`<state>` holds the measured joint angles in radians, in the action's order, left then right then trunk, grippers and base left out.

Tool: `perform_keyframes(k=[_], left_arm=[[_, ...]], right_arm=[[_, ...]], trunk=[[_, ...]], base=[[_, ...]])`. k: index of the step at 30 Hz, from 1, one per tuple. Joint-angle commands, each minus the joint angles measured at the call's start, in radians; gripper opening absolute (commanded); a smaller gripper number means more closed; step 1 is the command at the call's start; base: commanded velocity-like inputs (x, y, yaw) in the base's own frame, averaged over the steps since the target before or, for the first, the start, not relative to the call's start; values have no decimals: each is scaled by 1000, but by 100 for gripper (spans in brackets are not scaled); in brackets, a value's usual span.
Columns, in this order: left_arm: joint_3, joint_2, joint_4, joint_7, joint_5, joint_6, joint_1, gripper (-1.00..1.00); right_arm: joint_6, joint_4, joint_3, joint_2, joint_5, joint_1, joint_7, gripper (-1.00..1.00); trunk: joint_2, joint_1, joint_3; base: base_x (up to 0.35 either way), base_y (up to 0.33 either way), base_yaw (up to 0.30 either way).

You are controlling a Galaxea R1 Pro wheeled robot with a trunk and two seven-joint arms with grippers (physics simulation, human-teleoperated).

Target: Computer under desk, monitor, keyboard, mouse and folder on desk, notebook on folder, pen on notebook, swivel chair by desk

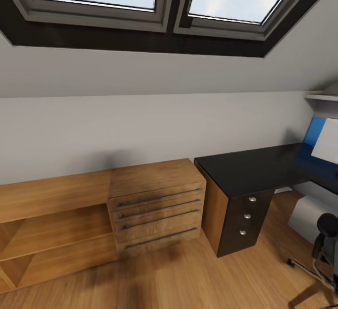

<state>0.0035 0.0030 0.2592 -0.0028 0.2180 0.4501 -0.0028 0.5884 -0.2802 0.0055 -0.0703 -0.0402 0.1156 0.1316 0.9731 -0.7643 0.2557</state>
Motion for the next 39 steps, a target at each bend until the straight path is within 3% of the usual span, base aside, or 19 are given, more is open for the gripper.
perform_keyframes(k=[1, 39], left_arm=[[0, 0, 0, 0, 3, 3, 0, 100], [0, 0, 0, 0, 3, 4, 0, 100]], right_arm=[[2, 1, 1, 0, -4, 1, 6, 100], [-41, 1, -1, 7, -3, 2, 5, 100]], trunk=[[1, 0, 1], [1, 0, 1]], base=[[0, 0, -259], [0, 0, -259]])
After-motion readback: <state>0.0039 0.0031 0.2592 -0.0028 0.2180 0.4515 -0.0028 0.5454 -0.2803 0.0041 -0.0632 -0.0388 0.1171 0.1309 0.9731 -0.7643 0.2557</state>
